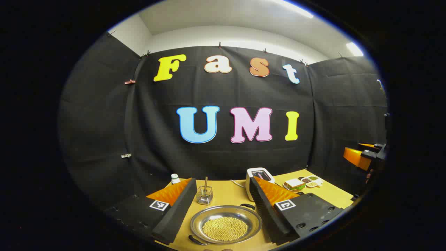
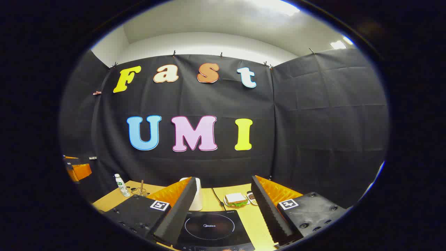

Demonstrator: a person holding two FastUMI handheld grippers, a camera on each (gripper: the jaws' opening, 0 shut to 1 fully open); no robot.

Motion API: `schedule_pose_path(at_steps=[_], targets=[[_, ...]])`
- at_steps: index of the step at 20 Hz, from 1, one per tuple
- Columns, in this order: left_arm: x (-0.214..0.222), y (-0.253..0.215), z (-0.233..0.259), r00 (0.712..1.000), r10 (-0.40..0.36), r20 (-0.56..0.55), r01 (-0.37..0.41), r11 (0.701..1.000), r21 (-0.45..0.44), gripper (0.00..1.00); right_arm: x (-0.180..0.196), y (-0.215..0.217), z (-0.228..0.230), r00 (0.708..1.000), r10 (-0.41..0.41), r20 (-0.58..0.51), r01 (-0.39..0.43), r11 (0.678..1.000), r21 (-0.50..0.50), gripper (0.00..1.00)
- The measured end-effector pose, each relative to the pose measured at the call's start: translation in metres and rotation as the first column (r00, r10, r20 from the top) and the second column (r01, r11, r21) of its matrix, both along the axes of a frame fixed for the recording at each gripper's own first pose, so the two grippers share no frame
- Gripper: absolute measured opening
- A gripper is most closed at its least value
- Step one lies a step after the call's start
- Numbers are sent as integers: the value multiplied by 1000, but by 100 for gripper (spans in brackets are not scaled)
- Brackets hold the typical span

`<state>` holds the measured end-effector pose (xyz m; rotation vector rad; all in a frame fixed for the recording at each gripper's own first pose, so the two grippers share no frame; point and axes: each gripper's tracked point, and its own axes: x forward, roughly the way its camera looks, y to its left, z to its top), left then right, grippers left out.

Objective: First push the handle of the pot to place it horizontally, then grasp the pot with both hands and set it on the induction cooktop.

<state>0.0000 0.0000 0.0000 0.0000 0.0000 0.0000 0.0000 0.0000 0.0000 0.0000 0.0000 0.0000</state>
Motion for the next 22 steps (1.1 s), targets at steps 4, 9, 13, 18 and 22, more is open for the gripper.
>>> schedule_pose_path(at_steps=[4,9,13,18,22], targets=[[0,-10,-2,1000,-30,-4,30,999,-17,95,-4,9,-1,1000,23,-6,-23,1000,-3,96],[-3,-11,-6,1000,-26,-17,25,999,-35,95,-9,21,-4,998,64,-23,-64,998,-14,98],[-4,-11,-12,999,-23,-33,21,998,-55,95,-11,28,-3,996,87,-29,-87,996,-11,96],[-3,-4,-16,999,-12,-45,9,998,-62,95,-14,25,-4,996,87,-34,-87,996,-9,96],[-1,3,-21,999,-9,-51,6,998,-56,95,-16,19,-10,996,68,-53,-68,998,-2,96]])
